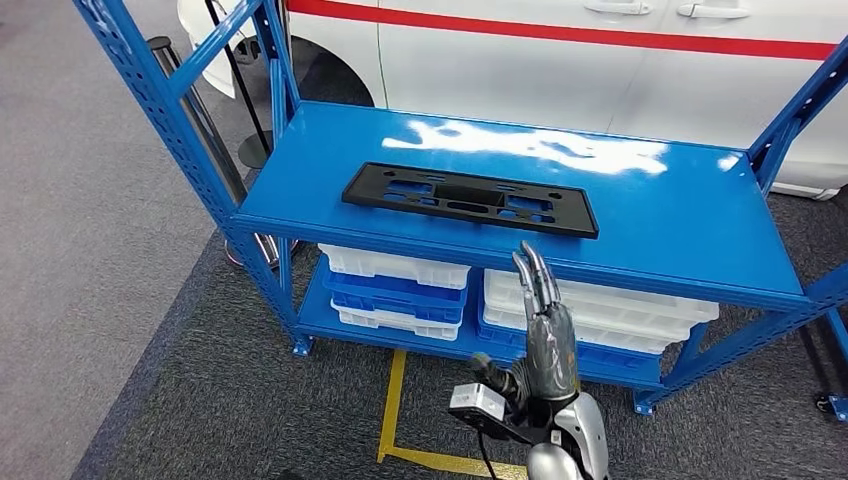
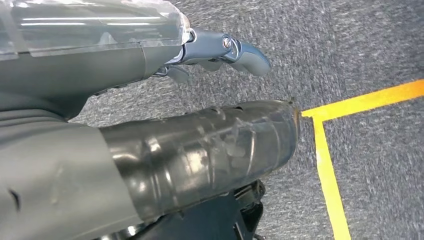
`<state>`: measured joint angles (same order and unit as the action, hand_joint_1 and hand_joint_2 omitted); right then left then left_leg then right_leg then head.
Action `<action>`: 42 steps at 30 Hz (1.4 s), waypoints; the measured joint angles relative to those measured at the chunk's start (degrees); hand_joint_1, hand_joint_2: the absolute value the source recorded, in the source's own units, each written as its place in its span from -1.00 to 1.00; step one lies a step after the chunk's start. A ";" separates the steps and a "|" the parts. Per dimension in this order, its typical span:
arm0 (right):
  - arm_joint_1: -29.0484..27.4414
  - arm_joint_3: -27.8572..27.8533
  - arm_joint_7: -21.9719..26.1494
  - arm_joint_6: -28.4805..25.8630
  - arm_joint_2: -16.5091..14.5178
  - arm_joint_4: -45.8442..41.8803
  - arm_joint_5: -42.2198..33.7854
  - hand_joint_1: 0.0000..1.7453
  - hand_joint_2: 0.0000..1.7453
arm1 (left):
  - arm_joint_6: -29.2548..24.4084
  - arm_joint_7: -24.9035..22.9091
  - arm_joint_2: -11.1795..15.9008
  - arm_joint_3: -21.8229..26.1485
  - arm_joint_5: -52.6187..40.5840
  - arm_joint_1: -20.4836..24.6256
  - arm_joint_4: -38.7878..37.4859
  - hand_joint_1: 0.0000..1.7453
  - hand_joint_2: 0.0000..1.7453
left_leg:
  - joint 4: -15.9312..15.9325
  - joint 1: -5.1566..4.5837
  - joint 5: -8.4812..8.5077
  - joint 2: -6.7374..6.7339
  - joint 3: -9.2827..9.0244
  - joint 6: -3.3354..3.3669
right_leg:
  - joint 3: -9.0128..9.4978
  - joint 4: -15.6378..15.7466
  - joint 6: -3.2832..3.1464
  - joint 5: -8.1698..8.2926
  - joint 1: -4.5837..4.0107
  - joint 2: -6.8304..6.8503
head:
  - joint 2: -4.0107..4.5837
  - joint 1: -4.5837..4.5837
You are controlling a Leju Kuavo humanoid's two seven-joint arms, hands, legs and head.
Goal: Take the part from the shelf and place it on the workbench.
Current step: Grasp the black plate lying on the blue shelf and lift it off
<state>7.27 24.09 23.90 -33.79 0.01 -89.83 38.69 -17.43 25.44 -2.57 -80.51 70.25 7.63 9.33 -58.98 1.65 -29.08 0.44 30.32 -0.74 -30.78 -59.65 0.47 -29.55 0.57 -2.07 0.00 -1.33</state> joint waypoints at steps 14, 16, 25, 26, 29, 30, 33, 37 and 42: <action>7.64 2.51 -3.11 2.13 -1.51 0.21 -2.30 -1.00 1.00 | -0.12 -1.49 -0.01 -1.49 0.27 0.70 -0.34 -1.00 -1.00 | 0.00 0.00 0.03 0.04 0.15 -0.02 | -0.16 -0.03 -0.01 0.02 0.01 0.03 | 0.00 0.00; 9.23 3.28 -3.48 3.93 -1.51 0.24 -3.14 -1.00 1.00 | -0.33 -1.67 -0.01 -1.69 0.34 0.86 -0.42 -1.00 -1.00 | 0.00 0.00 0.03 0.03 0.14 -0.02 | -0.16 -0.03 -0.01 0.02 0.00 0.02 | 0.00 0.00; 13.47 7.22 -3.64 10.72 -1.51 0.48 -8.88 -1.00 1.00 | -0.89 -2.00 0.01 -2.20 1.07 1.00 -0.55 -1.00 -1.00 | 0.00 0.00 0.06 0.04 0.15 -0.01 | -0.16 -0.04 -0.01 0.01 0.00 0.04 | 0.00 0.00; 13.56 7.47 -3.53 10.87 -1.51 0.55 -9.06 -1.00 1.00 | -0.92 -2.02 0.02 -2.22 1.10 1.00 -0.55 -1.00 -1.00 | 0.00 0.00 0.06 0.04 0.16 -0.01 | -0.17 -0.04 -0.01 0.01 0.00 0.04 | 0.00 0.00; 13.92 8.10 -3.06 11.60 -1.51 0.81 -9.35 -1.00 1.00 | -0.95 -2.14 0.02 -2.27 1.21 1.00 -0.56 -1.00 -1.00 | 0.00 0.00 0.06 0.04 0.17 -0.01 | -0.17 -0.03 -0.01 0.01 0.00 0.04 | 0.00 0.00; 14.12 8.39 -2.91 12.27 -1.51 0.93 -9.50 -1.00 1.00 | -0.97 -2.20 0.02 -2.30 1.21 1.00 -0.57 -1.00 -1.00 | 0.00 0.00 0.06 0.04 0.17 -0.01 | -0.17 -0.03 -0.01 0.01 0.00 0.04 | 0.00 0.00; 15.03 9.80 -2.74 15.43 -1.51 1.41 -10.13 -1.00 1.00 | -1.00 -2.35 0.02 -2.39 1.12 1.03 -0.57 -1.00 -1.00 | 0.00 0.00 0.06 0.04 0.16 -0.01 | -0.17 -0.03 -0.01 0.02 0.00 0.04 | 0.00 0.00; 15.94 12.09 -2.75 18.26 -1.51 2.29 -10.52 -1.00 1.00 | -1.10 -2.44 0.02 -2.44 1.06 1.11 -0.57 -1.00 -1.00 | 0.00 0.00 0.06 0.04 0.15 -0.01 | -0.16 -0.04 -0.01 0.02 0.00 0.05 | 0.00 0.00; 16.49 14.17 -2.69 18.75 -1.51 3.53 -10.68 -1.00 1.00 | -1.57 -2.47 0.02 -2.57 1.15 1.29 -0.58 -1.00 -1.00 | 0.00 0.00 0.06 0.04 0.16 -0.01 | -0.17 -0.04 -0.01 0.02 0.00 0.04 | 0.00 0.00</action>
<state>23.75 38.26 21.21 -15.04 -1.51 -86.30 28.01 -19.00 22.97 -2.55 -83.08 71.41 8.91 8.75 -58.98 1.65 -29.01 0.48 30.48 -0.75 -30.95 -59.69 0.46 -29.53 0.56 -2.03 0.00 -1.33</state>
